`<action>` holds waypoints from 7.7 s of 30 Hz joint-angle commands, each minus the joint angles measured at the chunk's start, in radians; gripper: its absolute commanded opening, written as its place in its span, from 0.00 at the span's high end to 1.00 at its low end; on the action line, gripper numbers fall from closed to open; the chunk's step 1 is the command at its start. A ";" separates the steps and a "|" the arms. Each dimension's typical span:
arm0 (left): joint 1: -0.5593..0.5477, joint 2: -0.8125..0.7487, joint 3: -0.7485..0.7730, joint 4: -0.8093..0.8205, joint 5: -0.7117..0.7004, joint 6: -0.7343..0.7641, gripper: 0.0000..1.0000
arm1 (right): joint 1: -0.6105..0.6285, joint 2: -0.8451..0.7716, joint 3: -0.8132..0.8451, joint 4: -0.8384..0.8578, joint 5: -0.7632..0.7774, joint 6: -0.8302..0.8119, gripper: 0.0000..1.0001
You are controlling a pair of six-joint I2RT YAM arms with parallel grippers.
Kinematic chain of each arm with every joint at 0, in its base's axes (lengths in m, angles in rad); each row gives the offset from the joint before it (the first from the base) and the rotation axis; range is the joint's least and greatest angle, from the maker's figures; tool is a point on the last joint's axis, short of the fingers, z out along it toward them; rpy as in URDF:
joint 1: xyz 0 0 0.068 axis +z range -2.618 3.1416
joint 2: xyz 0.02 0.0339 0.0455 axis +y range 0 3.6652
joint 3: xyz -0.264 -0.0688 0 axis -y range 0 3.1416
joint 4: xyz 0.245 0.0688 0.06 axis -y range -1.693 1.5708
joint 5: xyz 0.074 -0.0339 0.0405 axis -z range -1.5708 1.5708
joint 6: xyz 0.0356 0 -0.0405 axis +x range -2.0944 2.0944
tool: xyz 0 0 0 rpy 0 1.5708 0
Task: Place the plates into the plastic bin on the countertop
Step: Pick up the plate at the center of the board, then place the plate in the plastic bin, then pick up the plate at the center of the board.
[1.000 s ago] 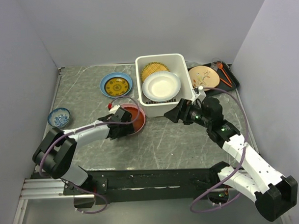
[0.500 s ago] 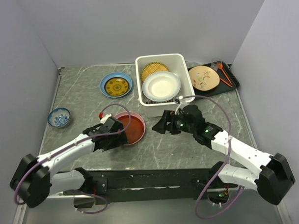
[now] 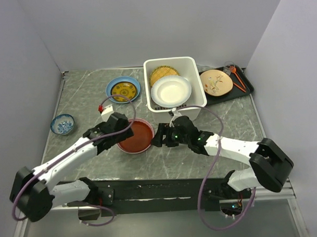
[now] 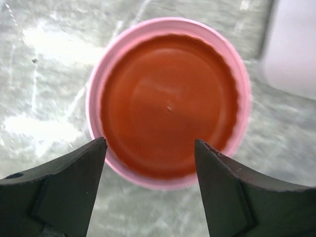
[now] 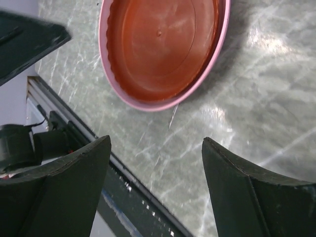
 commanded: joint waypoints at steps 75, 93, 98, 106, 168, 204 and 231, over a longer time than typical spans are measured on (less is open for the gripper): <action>0.195 -0.119 -0.100 0.198 0.268 0.171 0.99 | -0.010 -0.005 0.005 0.189 0.008 0.088 0.17; 0.194 -0.199 -0.187 0.334 0.521 0.177 0.99 | -0.042 -0.038 -0.094 0.327 0.011 0.179 0.56; 0.195 -0.190 -0.201 0.357 0.546 0.184 0.99 | -0.042 -0.096 -0.127 0.315 0.052 0.193 0.92; 0.195 -0.176 -0.198 0.385 0.564 0.205 0.38 | -0.044 -0.191 -0.159 0.247 0.114 0.197 0.98; 0.195 -0.403 -0.332 0.394 0.488 0.124 0.01 | -0.529 0.203 0.567 -0.072 -0.119 -0.046 0.96; 0.195 -0.288 -0.316 0.322 0.290 0.050 0.01 | -0.562 0.134 0.570 -0.245 0.108 -0.178 0.11; 0.195 -0.067 -0.342 0.422 0.273 0.012 0.25 | -0.507 -0.189 0.288 -0.144 0.000 -0.100 0.10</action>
